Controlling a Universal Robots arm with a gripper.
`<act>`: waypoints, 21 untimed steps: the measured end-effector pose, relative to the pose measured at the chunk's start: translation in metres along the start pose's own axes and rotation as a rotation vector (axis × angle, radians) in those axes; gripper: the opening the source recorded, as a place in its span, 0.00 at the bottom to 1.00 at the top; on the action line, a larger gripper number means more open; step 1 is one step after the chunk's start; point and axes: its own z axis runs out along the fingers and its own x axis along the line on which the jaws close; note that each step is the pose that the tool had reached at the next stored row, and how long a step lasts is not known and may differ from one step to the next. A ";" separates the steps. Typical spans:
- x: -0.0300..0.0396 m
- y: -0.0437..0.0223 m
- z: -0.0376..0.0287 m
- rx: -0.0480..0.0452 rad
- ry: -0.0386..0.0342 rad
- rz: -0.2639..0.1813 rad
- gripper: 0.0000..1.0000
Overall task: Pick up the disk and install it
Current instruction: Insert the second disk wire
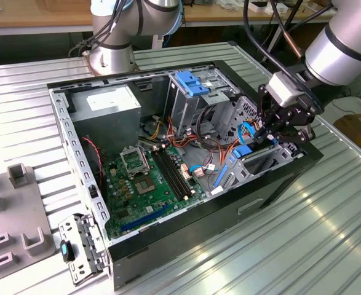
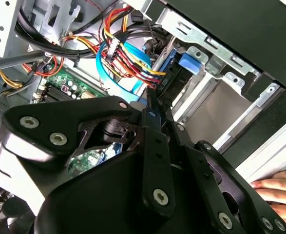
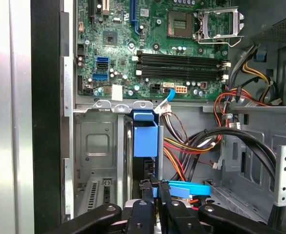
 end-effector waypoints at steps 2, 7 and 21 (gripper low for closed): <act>0.0000 0.0002 0.0000 0.0013 0.0002 0.000 0.16; 0.0015 0.0002 -0.0001 0.0233 -0.0007 -0.003 0.16; 0.0033 0.0019 0.0047 0.0233 -0.0093 -0.003 0.16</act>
